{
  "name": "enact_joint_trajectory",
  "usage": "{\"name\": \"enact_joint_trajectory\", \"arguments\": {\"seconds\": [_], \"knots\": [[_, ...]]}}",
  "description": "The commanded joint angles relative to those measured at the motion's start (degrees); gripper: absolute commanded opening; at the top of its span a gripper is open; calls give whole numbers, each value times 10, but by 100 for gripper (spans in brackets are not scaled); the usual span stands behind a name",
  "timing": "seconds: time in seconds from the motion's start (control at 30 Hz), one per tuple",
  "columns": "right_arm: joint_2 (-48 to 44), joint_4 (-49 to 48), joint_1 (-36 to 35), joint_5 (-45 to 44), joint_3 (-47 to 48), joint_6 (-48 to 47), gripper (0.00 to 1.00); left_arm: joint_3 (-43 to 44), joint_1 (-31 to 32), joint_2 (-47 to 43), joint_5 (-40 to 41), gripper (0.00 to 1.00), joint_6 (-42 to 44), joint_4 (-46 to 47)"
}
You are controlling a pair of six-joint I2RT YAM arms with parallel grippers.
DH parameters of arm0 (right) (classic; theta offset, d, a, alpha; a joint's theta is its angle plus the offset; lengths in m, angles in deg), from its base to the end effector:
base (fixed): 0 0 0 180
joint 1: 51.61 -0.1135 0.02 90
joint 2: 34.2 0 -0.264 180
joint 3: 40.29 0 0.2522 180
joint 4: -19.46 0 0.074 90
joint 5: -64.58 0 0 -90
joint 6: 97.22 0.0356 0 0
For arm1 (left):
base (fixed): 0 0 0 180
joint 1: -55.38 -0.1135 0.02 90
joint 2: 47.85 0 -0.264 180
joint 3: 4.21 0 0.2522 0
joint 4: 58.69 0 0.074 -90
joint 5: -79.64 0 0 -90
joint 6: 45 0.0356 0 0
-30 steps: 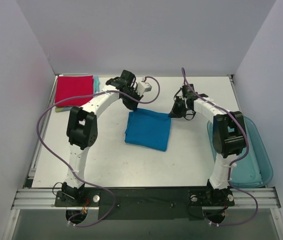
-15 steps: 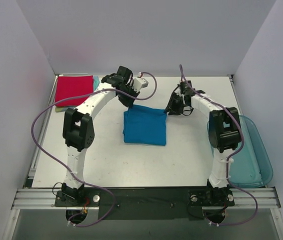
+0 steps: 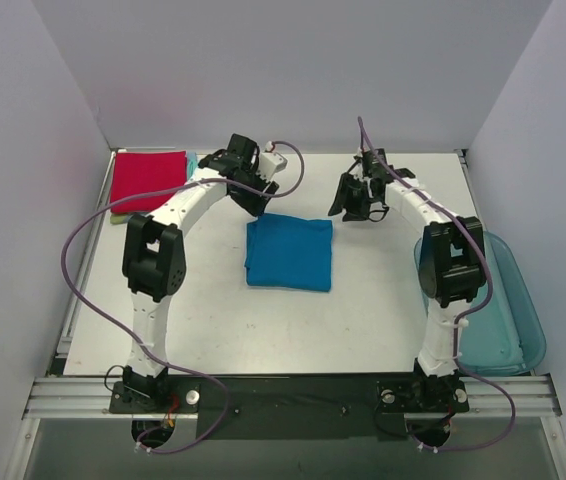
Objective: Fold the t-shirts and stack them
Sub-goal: Fold the long partially folded tshirt into a neat square, then smooth out wrinkles on the folded tshirt
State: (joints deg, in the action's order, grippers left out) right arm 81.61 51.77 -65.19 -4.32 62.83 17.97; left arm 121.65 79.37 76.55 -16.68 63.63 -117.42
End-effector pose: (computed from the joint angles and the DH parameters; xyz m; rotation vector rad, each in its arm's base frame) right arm 0.4410 0.1197 0.2200 0.0589 2.4189 0.7555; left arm 0.4373 -0.1989 0.2457 0.9730 2.3797 -0.1771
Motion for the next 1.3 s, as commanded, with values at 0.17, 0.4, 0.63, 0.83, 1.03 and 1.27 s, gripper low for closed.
{"name": "enact_joint_trajectory", "arguments": {"seconds": [0.17, 0.4, 0.63, 0.83, 1.03, 1.27], "knots": [[26, 15, -4, 46, 16, 4, 43, -46, -16, -3, -129, 69, -24, 136], [76, 15, -1, 75, 49, 24, 41, -50, -18, 22, -129, 69, 2, 150], [94, 9, 0, 86, 60, 34, 30, -36, -21, 51, -136, 59, 34, 119], [93, -1, 0, 99, 60, 37, 1, -28, -22, 45, -146, 0, 40, 125], [63, -15, -2, 110, 54, 35, 0, -71, -23, -26, -131, 0, 44, 124], [28, -37, -15, 134, 49, 21, 0, -115, -26, -113, -91, 0, 62, 60]]}}
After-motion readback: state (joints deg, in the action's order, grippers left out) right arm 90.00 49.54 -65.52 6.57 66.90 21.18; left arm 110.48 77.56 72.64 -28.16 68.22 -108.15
